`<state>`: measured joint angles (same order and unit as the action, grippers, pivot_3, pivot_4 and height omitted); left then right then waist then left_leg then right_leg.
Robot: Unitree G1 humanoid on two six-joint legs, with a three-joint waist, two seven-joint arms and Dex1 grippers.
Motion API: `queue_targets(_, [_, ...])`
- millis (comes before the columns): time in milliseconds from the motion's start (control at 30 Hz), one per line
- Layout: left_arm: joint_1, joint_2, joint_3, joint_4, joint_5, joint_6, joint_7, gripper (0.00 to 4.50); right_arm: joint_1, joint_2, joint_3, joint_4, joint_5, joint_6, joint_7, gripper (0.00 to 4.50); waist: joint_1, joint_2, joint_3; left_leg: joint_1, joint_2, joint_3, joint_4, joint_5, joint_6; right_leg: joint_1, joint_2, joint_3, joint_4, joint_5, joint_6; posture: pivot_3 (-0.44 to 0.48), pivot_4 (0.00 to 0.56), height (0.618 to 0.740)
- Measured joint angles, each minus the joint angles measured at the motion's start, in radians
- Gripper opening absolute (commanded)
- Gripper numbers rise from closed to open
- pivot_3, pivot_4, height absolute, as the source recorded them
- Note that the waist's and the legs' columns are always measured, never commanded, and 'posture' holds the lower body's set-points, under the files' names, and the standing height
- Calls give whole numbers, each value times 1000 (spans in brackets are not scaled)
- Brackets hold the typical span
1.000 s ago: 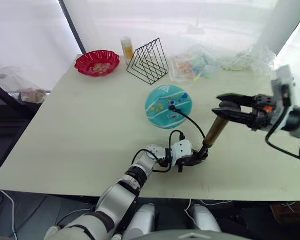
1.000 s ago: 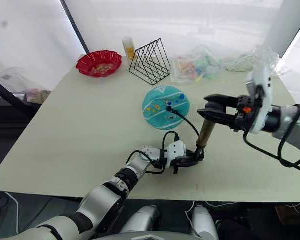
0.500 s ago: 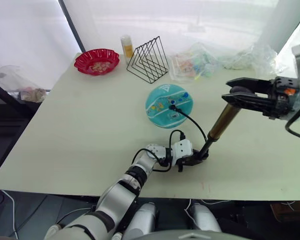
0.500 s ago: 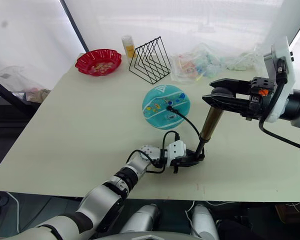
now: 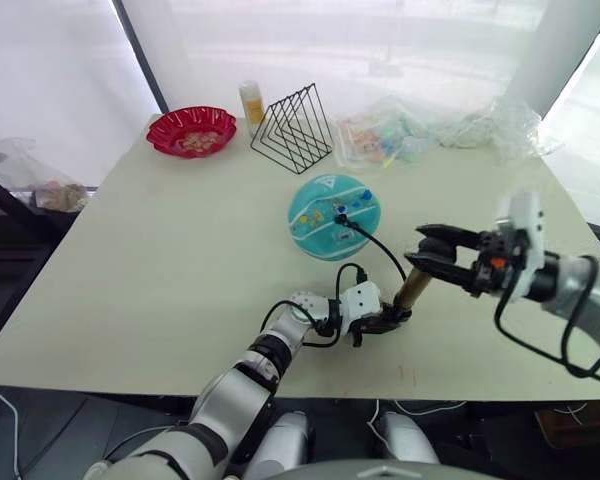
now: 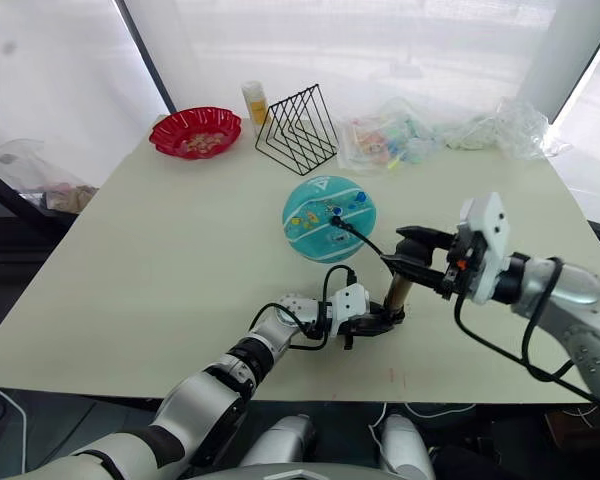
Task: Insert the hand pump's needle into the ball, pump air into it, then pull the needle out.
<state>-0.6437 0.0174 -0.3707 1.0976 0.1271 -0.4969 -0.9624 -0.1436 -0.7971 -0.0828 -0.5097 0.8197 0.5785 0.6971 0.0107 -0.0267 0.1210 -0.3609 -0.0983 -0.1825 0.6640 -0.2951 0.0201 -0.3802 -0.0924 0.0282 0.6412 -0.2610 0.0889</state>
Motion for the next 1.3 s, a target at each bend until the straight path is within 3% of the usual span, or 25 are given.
queue_targets(233, [-1,1,0,3,5,0,5,1113,97,131,82,102,-174,-237,34,2103,-1,1,-2,3,0,-1,0,0,0,2,1,1,0,0,0,0,150,740])
queue_targets(400, [-2,1,0,3,6,0,6,1113,81,126,74,99,-170,-219,42,2103,-1,1,-2,2,0,-1,0,0,0,2,1,1,0,0,0,0,150,740])
queue_targets(600, [-13,-2,0,2,6,-10,-7,1113,-50,-49,-55,53,87,61,48,2103,3,9,6,-2,0,-2,0,0,0,0,1,1,0,0,0,0,150,740])
queue_targets(933, [-17,-4,0,1,6,-11,-10,1113,-285,-215,-240,42,404,281,-16,2103,4,10,13,-4,-1,-1,0,0,0,-2,-2,0,0,0,0,0,150,740])
queue_targets(1200, [-18,-5,1,-5,5,-13,-16,1113,-337,-233,-251,86,498,343,-81,2103,5,10,14,-9,-1,-1,1,0,0,-7,-3,0,0,0,0,0,150,740])
queue_targets(1300, [-15,-5,0,-5,5,-13,-16,1113,-274,-167,-282,44,453,297,-86,2103,6,8,14,-9,-1,-2,0,0,0,-6,-3,-1,0,0,0,0,150,740])
